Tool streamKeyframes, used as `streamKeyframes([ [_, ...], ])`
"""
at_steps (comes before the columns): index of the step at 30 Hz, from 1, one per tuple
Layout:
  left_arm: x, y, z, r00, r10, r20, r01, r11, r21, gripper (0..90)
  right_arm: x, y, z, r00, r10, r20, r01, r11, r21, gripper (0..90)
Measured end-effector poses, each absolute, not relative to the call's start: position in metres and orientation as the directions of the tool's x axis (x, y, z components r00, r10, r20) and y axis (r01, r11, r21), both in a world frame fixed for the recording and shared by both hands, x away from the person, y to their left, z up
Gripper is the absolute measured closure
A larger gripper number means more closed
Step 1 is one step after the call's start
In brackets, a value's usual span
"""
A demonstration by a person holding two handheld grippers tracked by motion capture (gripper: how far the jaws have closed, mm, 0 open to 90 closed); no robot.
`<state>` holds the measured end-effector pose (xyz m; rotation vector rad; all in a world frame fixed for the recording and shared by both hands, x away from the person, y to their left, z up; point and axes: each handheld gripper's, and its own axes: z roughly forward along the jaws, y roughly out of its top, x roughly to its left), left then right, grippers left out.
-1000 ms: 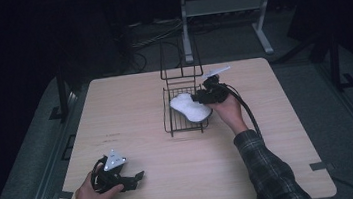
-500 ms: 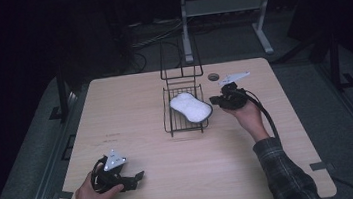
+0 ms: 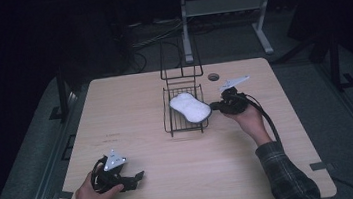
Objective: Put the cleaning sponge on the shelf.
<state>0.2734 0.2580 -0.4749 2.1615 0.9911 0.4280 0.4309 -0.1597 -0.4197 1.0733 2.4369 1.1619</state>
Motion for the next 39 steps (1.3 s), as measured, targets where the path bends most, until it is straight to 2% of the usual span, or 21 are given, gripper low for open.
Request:
streamKeyframes([
  [15,0.273,0.258,-0.475,0.651,0.759,0.005,0.524,-0.454,0.721,12.4,0.43,-0.125,-0.42,-0.759,0.646,0.086,0.48,0.466,0.743,89.7],
  [24,0.273,0.258,-0.475,0.651,0.759,0.005,0.524,-0.454,0.721,12.4,0.427,-0.138,-0.415,-0.744,0.661,0.102,0.49,0.435,0.756,88.4],
  [25,0.273,0.258,-0.475,0.651,0.759,0.005,0.524,-0.454,0.721,12.4,0.425,-0.142,-0.414,-0.733,0.672,0.106,0.496,0.421,0.76,83.3],
  [27,0.273,0.258,-0.475,0.651,0.759,0.005,0.524,-0.454,0.72,12.4,0.424,-0.144,-0.413,-0.73,0.674,0.111,0.501,0.418,0.758,79.9],
  [31,0.273,0.258,-0.475,0.651,0.759,0.005,0.524,-0.454,0.721,12.4,0.42,-0.153,-0.411,-0.719,0.686,0.115,0.513,0.411,0.754,64.0],
  [32,0.273,0.258,-0.475,0.651,0.759,0.004,0.525,-0.454,0.72,12.4,0.418,-0.157,-0.41,-0.71,0.695,0.113,0.517,0.406,0.754,56.0],
  [33,0.273,0.258,-0.475,0.651,0.759,0.005,0.524,-0.454,0.721,12.4,0.417,-0.159,-0.409,-0.706,0.698,0.116,0.521,0.402,0.753,52.6],
  [34,0.273,0.258,-0.475,0.651,0.759,0.005,0.524,-0.454,0.721,12.4,0.417,-0.159,-0.409,-0.706,0.698,0.116,0.521,0.402,0.753,52.6],
  [35,0.273,0.258,-0.475,0.651,0.759,0.004,0.525,-0.454,0.72,12.4,0.413,-0.163,-0.409,-0.694,0.711,0.115,0.529,0.395,0.751,47.4],
  [39,0.273,0.258,-0.475,0.651,0.759,0.005,0.524,-0.454,0.721,12.4,0.408,-0.169,-0.409,-0.679,0.725,0.117,0.545,0.391,0.742,42.9],
])
